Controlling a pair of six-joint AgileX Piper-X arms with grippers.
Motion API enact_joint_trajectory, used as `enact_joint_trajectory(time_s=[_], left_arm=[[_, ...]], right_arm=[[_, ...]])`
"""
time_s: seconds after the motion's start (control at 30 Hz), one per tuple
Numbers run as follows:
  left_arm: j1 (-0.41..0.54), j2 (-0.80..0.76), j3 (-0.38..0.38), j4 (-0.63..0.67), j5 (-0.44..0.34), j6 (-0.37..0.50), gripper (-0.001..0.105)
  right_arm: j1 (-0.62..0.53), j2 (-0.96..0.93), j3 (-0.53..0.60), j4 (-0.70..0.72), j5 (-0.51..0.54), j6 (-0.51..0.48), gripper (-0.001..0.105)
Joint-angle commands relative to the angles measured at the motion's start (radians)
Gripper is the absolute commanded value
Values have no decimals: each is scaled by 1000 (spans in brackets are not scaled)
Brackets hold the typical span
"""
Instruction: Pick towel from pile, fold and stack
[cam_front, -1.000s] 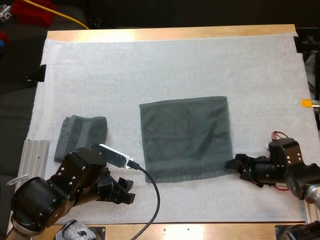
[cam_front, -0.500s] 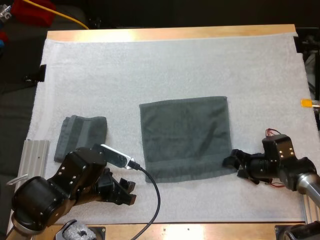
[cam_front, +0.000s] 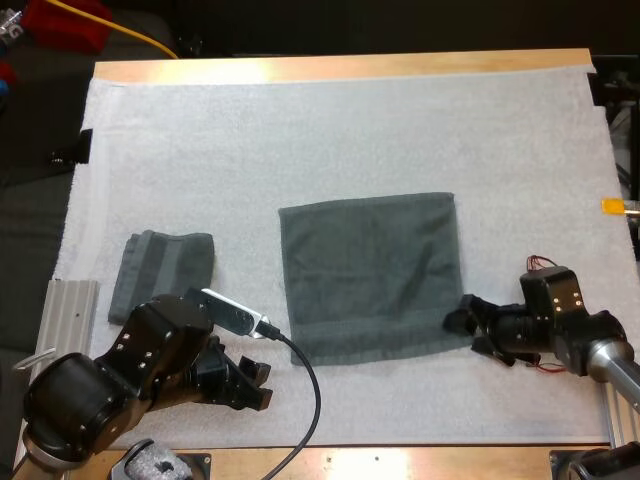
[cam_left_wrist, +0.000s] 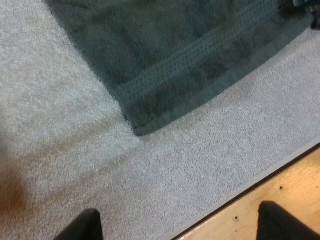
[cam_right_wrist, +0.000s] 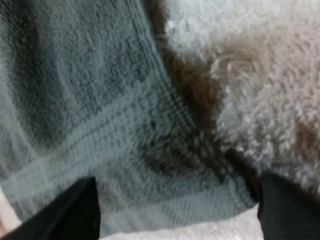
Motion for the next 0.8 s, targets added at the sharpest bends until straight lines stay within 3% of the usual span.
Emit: enact_joint_trajectory(time_s=[0.0,0.3,0.47,0.77], left_arm=[[-6,-4,0,-9,5,-13,60],[-6,-4,0,-9,5,-11,60],[-6,-4,0,-9,5,-11,60],[-6,-4,0,-9,8,-11,60]], right_arm=[[-5,5,3,-2,-2,5,65],[-5,5,3,-2,-3,21,63],[-5,5,3,26,-3,23,45],[-5,5,3,75,41,22,22]])
